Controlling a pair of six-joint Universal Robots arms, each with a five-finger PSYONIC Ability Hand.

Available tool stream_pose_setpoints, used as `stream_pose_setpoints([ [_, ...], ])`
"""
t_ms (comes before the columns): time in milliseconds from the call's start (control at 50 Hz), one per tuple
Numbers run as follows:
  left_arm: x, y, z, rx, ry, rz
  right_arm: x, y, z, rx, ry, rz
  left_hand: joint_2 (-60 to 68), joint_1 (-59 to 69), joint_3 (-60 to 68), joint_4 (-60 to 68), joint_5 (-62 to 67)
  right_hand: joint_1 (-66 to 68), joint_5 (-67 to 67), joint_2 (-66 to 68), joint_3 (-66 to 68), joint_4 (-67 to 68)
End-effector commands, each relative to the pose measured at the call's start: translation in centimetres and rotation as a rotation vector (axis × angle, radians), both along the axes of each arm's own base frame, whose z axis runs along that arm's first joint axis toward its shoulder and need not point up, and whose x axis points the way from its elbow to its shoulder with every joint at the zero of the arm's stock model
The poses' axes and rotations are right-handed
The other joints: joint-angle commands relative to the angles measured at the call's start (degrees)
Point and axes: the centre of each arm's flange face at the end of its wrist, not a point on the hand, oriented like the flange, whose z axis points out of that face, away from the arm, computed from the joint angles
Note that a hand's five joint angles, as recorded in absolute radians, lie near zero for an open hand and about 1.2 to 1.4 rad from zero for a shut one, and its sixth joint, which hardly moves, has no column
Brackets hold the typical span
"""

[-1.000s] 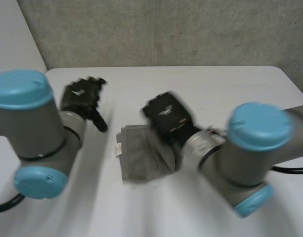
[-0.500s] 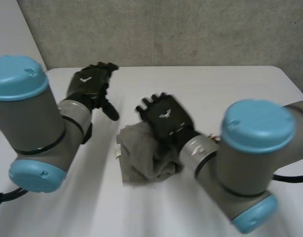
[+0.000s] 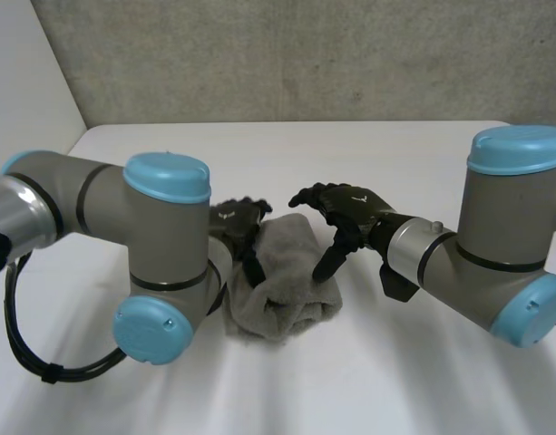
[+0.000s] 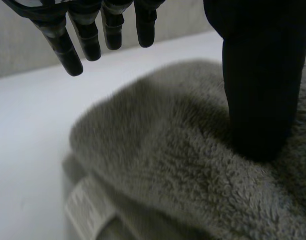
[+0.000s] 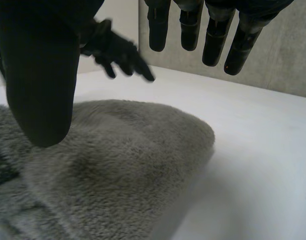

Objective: Fold the towel.

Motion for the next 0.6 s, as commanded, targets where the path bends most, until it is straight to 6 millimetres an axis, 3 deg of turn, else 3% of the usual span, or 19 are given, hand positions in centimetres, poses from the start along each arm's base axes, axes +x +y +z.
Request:
stream_pose_setpoints([
  [20,1.1,0.4,-1.8,0.046,-0.084,0.050,0.6,-1.4,-2.0,0.019,0.031,-0.016,0.53,-0.19,0.43,0.36,-1.69,-2.51,-3.58,-3.26,-2.17,-3.53],
  [260,3.4,-0.5,-3.3,0.059,-0.205,0.098,1.6,-0.9,-4.6,0.063,0.099,0.045,0.58,-0.15,0.48,0.41,-1.65,-2.51,-3.58,-3.26,-2.17,-3.53],
  [420,3.7,-0.1,-4.2,0.081,-0.234,0.088,2.0,-0.7,-6.2,0.054,0.142,0.062,0.58,-0.15,0.48,0.41,-1.65,-2.51,-3.58,-3.26,-2.17,-3.53],
  [500,3.8,0.0,-4.4,0.083,-0.236,0.088,2.0,-0.9,-6.3,0.012,0.179,0.072,0.58,-0.15,0.48,0.41,-1.65,-2.51,-3.58,-3.26,-2.17,-3.53],
  [600,3.7,-0.4,-3.1,0.053,-0.209,0.093,1.3,-1.8,-5.0,-0.068,0.224,0.034,0.58,-0.15,0.48,0.41,-1.65,-2.51,-3.58,-3.26,-2.17,-3.53],
])
